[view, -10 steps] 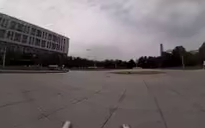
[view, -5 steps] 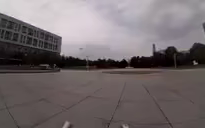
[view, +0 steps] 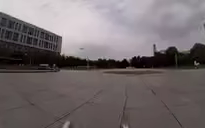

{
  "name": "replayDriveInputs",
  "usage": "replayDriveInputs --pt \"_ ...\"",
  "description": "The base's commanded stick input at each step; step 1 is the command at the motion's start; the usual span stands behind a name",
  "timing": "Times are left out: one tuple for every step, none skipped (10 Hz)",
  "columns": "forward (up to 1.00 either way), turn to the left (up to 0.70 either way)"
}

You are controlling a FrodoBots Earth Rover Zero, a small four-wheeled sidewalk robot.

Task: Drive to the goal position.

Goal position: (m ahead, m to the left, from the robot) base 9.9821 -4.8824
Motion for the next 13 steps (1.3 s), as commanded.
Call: replayDriveInputs --pt "0.70 0.00" --pt "0.70 0.00" --pt "0.70 0.00" --pt "0.70 0.00" --pt "0.70 0.00" --pt "0.70 0.00" --pt "0.70 0.00" --pt "0.70 0.00" --pt "0.70 0.00" --pt "0.70 0.00" --pt "0.70 0.00" --pt "0.70 0.00" --pt "0.70 0.00"
